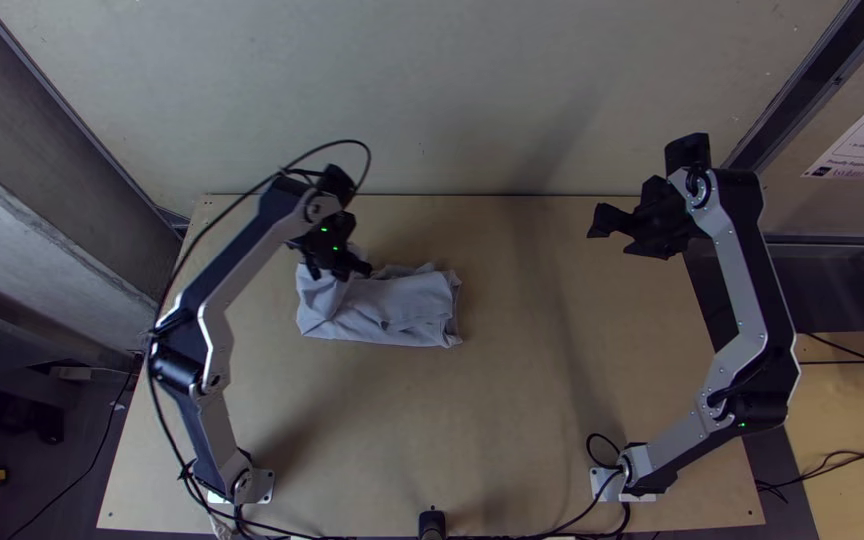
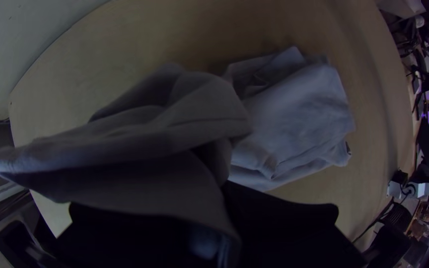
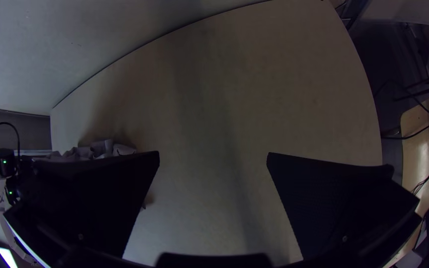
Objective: Fold the t-shirt
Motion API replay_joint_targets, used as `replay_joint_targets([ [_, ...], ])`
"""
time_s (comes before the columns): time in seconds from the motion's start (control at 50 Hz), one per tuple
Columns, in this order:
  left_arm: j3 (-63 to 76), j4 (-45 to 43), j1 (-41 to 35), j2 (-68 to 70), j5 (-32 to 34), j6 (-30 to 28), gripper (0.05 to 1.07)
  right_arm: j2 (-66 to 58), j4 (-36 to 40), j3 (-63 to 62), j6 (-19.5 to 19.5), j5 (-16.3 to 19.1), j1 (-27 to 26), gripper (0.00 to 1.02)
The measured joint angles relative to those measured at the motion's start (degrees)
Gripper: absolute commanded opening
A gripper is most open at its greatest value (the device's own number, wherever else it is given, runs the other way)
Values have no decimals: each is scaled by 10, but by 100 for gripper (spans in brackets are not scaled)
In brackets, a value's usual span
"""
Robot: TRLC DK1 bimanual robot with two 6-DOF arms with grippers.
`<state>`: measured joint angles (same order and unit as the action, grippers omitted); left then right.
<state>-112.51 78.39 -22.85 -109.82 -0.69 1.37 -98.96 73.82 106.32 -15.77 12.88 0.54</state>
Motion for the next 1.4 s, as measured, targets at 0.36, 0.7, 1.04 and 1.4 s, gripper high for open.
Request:
replay_joint_targets([
  [0.36, -134, 36, -103, -122, -19, 69, 73, 26, -18, -55, 0, 0, -10, 99],
  [0.7, -197, 0, -197, -198, 43, 176, 103, 41, -40, -92, 0, 0, -16, 99],
  [1.04, -227, -92, -237, -207, 191, 261, 103, 55, -64, -130, 0, 0, -21, 99],
  [1.4, -198, -96, -136, -125, 146, 219, 103, 91, -84, -120, 50, -50, -37, 99],
])
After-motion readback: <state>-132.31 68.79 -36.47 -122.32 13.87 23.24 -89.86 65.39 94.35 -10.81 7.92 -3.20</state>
